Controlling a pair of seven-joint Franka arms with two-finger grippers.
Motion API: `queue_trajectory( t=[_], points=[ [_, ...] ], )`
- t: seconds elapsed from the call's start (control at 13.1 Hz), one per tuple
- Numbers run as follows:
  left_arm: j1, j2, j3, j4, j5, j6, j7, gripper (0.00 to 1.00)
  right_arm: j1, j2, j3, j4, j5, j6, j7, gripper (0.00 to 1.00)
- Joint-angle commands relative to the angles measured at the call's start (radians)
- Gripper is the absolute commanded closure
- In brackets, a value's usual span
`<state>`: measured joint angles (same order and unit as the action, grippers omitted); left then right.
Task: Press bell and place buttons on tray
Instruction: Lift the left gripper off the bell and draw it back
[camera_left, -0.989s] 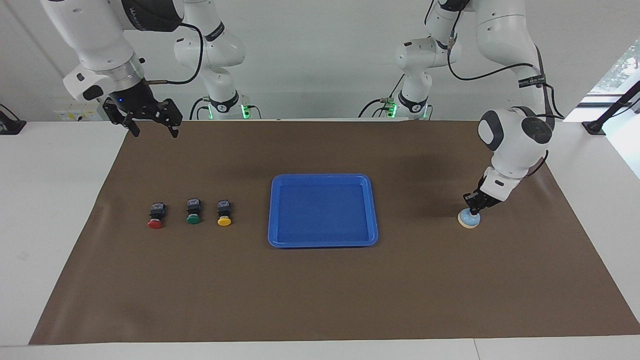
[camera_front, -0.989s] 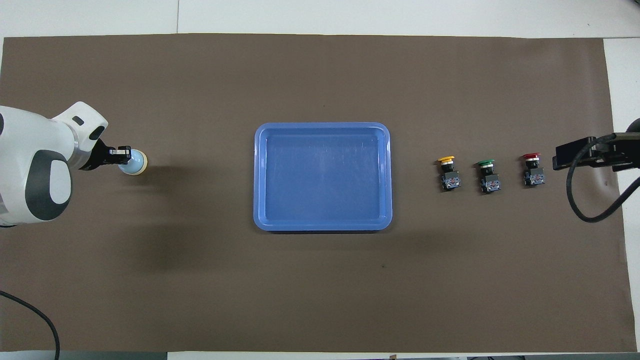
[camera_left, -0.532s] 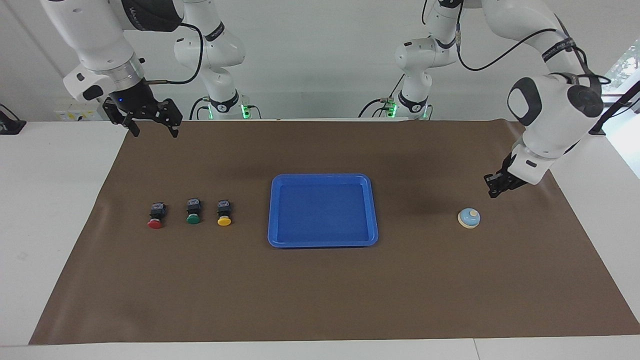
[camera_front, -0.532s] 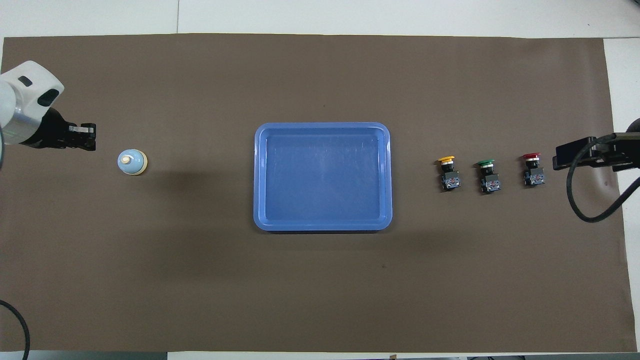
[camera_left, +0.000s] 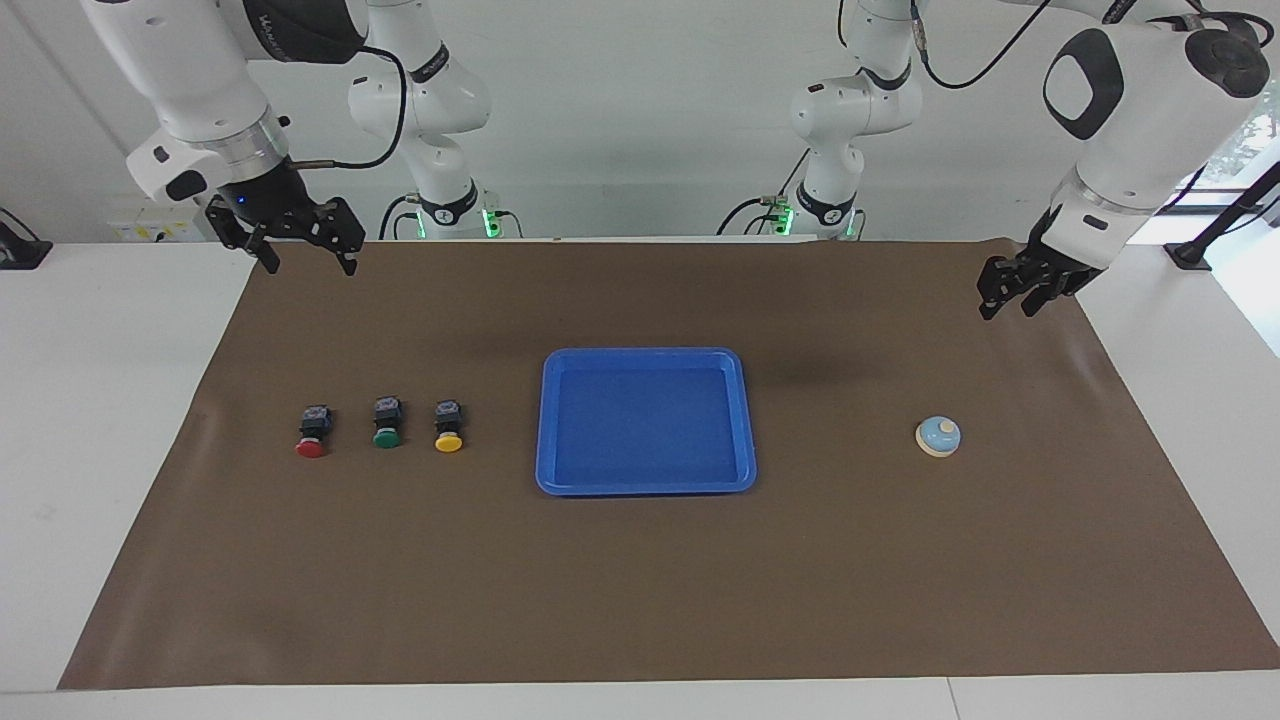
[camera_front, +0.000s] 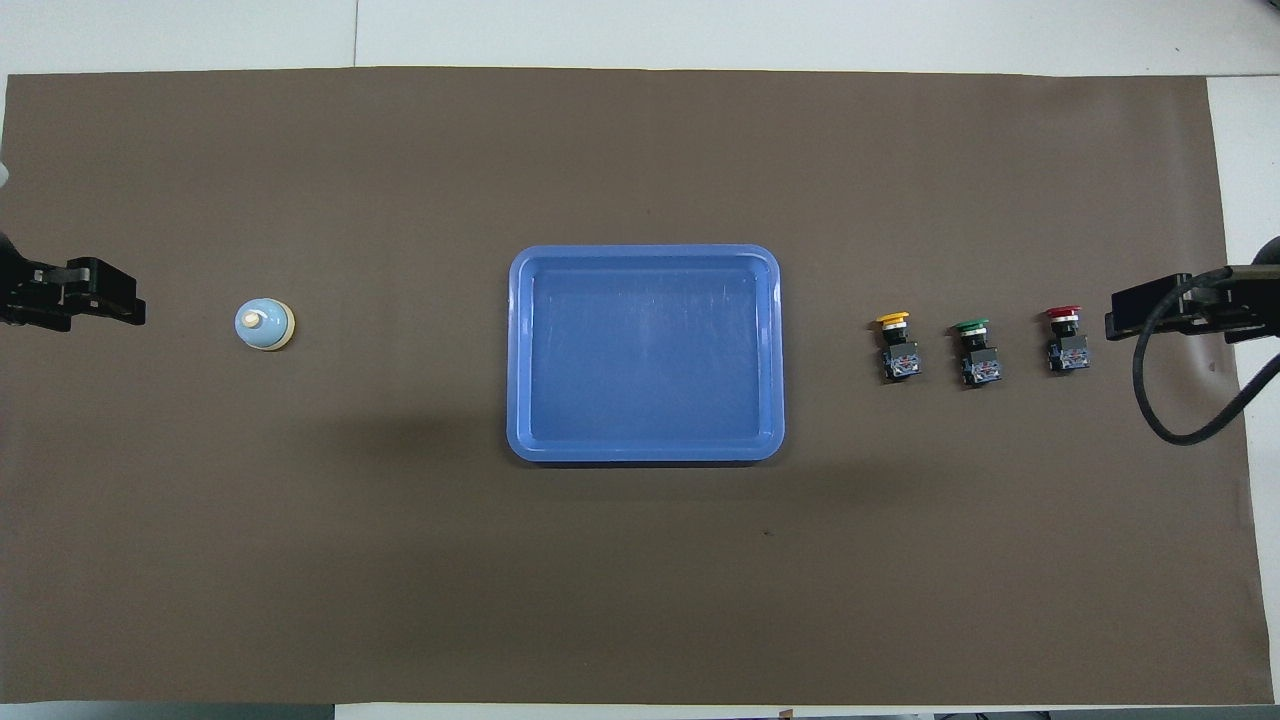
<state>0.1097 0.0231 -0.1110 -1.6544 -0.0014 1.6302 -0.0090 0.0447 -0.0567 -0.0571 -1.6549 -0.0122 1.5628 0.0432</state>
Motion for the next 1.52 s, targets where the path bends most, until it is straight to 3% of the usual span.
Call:
queue_trajectory(
  t=[0.0, 0.91, 1.45],
  points=[
    [-0.008, 0.014, 0.004, 0.045, 0.000, -0.052, 0.006, 0.00, -0.014, -0.002, 0.008, 0.006, 0.001, -0.018, -0.008, 0.00],
    [0.002, 0.011, 0.005, 0.042, -0.019, -0.047, 0.006, 0.00, -0.014, -0.002, 0.010, 0.006, 0.001, -0.018, -0.005, 0.00],
    [0.001, 0.011, 0.005, 0.042, -0.019, -0.047, 0.004, 0.00, -0.017, -0.019, 0.010, -0.066, 0.006, 0.115, -0.011, 0.00]
  ],
)
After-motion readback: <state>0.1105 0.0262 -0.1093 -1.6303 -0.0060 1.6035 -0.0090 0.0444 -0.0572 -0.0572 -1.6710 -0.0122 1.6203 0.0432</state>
